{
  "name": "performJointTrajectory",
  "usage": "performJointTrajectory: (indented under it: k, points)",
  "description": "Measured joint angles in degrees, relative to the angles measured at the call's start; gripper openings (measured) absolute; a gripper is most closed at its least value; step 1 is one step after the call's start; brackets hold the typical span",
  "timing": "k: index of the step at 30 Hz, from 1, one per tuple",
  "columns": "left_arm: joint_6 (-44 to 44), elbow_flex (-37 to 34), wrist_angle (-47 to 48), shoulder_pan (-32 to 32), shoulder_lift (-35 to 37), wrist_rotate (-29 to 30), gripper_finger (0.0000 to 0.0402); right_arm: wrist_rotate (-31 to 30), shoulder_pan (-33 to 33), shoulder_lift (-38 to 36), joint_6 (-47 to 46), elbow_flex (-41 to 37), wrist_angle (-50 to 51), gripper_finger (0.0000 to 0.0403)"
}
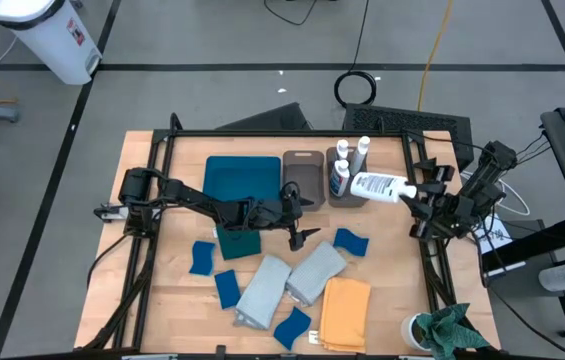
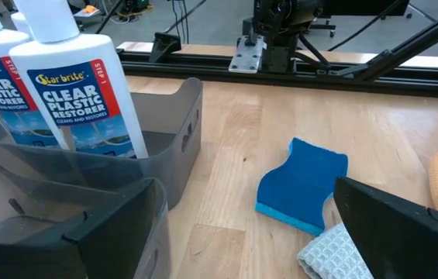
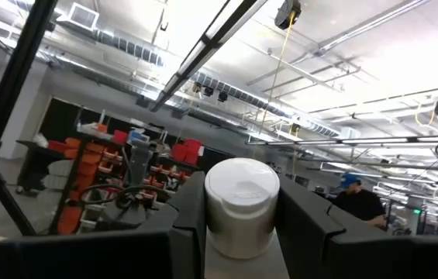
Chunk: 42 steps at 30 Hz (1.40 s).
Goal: Pick & Place Kitchen Items
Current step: Put the white plastic restorer bottle into the right black bin
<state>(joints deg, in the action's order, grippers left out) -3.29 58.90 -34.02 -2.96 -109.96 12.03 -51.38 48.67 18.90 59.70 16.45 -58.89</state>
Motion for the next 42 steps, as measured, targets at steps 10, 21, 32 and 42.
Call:
performJointTrajectory:
  k: [10,21,32,42]
  points:
    - [0.02,0.0,-0.02,0.23,-0.01,0.0,0.0397,-4.52,-6.92,0.02,-3.24,0.0,-3.35,0.0093]
    - [-0.44,-0.01,-0.04,1.25,0.01,-0.04,0.0397,-13.43,-17.68,3.81,-5.36,0.0,-0.68,0.0093]
    - [-0.5,0.0,-0.07,1.25,0.01,-0.11,0.0397,-13.9,-24.55,8.27,-10.14,0.0,-0.62,0.0093]
    - [-0.52,0.0,-0.04,1.24,0.01,-0.18,0.0397,-17.41,-25.01,9.46,-14.77,2.34,7.86,0.0093]
